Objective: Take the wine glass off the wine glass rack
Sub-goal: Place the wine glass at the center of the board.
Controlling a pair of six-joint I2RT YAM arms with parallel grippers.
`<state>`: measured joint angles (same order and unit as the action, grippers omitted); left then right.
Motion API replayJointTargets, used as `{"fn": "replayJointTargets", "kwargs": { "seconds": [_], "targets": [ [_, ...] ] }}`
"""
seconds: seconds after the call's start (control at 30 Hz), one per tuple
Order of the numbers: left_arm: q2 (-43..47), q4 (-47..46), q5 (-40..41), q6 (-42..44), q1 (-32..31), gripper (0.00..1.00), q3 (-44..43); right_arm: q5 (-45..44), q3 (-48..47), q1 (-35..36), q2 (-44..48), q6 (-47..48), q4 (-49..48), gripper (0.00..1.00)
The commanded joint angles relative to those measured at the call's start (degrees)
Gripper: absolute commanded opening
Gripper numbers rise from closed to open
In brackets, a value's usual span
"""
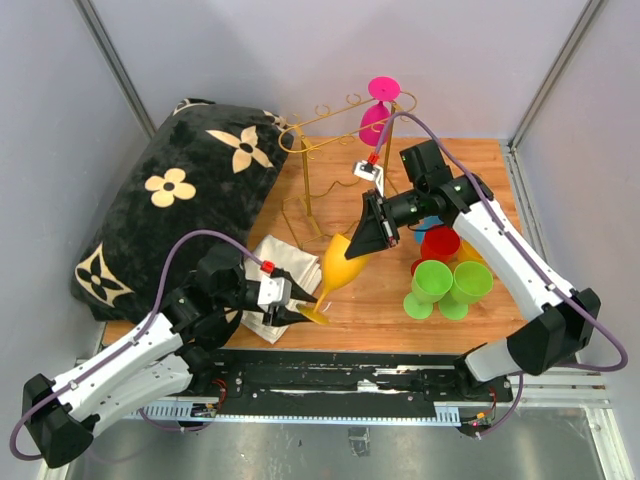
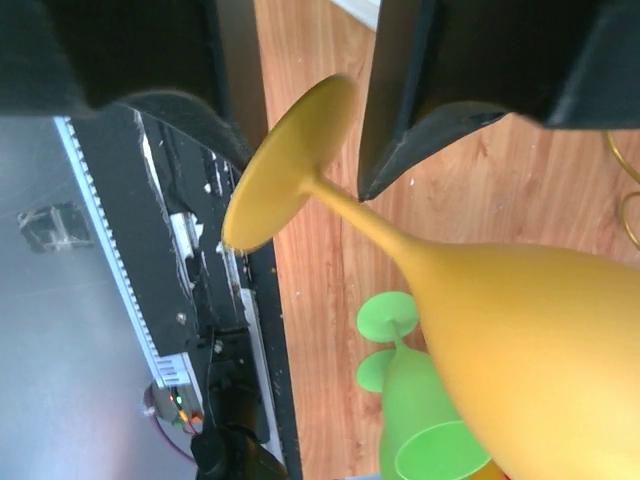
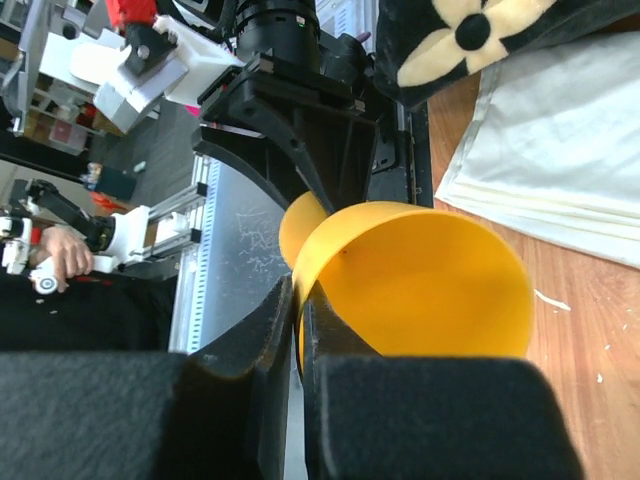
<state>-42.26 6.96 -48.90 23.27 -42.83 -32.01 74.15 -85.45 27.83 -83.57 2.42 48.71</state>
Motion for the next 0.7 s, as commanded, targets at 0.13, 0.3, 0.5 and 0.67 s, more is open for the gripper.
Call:
{"fn": "replayJointTargets", "kwargs": {
  "seconds": [0.13, 0.3, 0.5, 0.67],
  "targets": [
    [5.3, -10.8, 3.0, -8.1, 0.4, 0.89, 2.7, -11.5, 5.7, 1.8, 8.0, -1.3, -10.4, 0.01],
    [6.3, -11.9, 6.4, -9.5, 0.4, 1.0, 4.2, -24.7, 11.6, 3.5, 12.4, 0.9, -16.5, 0.01],
    [6.5, -17.3, 19.3, -15.4, 0.4, 1.0, 5.8, -43.8, 18.8, 6.7, 15.8, 8.0, -22.3, 0.01],
    [7.8, -22.5, 28.9, -21.5, 0.4, 1.0, 8.0, -53.6, 22.3, 8.4, 17.6, 10.4, -23.8, 0.01]
  ]
}}
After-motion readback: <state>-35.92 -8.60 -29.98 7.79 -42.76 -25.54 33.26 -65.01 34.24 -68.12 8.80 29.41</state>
